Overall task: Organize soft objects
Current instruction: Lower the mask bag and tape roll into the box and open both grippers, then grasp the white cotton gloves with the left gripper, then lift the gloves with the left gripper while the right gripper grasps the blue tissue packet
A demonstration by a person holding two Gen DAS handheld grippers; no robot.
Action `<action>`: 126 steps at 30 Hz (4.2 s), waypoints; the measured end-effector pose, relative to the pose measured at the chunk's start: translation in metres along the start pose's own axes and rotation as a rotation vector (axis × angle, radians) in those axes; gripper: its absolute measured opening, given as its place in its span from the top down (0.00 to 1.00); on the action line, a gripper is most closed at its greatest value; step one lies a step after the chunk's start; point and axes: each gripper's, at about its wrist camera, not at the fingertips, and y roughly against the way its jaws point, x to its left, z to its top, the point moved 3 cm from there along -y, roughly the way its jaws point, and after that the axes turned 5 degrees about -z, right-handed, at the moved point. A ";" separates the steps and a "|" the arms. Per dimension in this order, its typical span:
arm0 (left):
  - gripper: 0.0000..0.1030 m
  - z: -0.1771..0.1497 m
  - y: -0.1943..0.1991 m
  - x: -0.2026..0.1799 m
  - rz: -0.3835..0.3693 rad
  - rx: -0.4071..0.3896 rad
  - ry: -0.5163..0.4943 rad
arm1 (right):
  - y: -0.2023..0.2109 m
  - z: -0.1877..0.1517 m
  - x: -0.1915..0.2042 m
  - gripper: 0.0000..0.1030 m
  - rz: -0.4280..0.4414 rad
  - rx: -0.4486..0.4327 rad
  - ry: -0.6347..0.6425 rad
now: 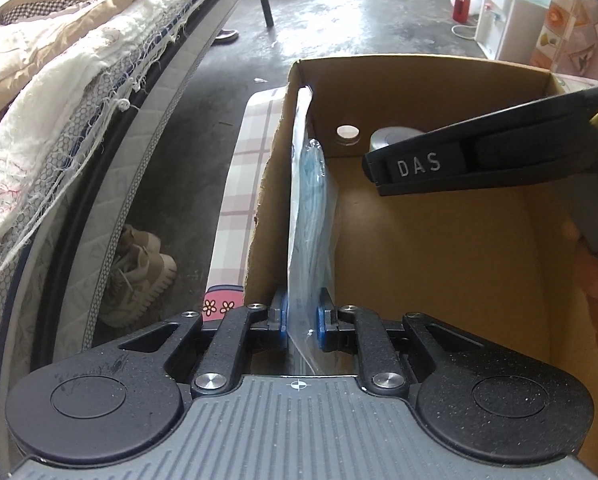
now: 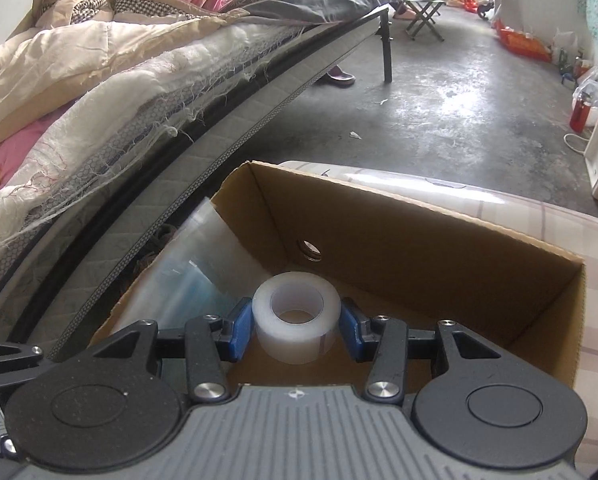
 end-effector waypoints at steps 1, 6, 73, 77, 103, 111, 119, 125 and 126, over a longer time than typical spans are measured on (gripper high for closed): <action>0.85 0.001 0.000 0.001 -0.006 0.002 0.004 | -0.003 0.000 0.000 0.51 0.004 0.003 -0.002; 0.81 0.001 0.001 0.002 -0.026 0.003 0.013 | -0.007 0.000 -0.003 0.44 0.035 -0.013 -0.018; 0.16 -0.031 0.093 -0.203 -0.290 -0.281 -0.238 | 0.254 -0.298 -0.140 0.26 -0.072 -0.455 -0.318; 0.24 -0.014 0.065 -0.209 -0.267 -0.190 -0.260 | 0.225 -0.280 -0.122 0.27 -0.085 -0.424 -0.215; 0.86 -0.015 0.051 -0.221 -0.270 -0.170 -0.281 | 0.155 -0.235 -0.081 0.23 -0.108 -0.375 0.028; 0.88 -0.021 0.067 -0.207 -0.306 -0.198 -0.218 | 0.146 -0.239 -0.068 0.38 -0.106 -0.321 0.024; 0.88 -0.042 0.095 -0.192 -0.356 -0.251 -0.180 | 0.173 -0.263 -0.070 0.39 -0.027 -0.250 -0.076; 0.88 -0.065 0.104 -0.182 -0.397 -0.270 -0.145 | 0.201 -0.290 -0.075 0.38 -0.018 -0.186 -0.141; 0.88 -0.067 0.105 -0.181 -0.400 -0.275 -0.140 | 0.203 -0.290 -0.075 0.34 -0.029 -0.182 -0.133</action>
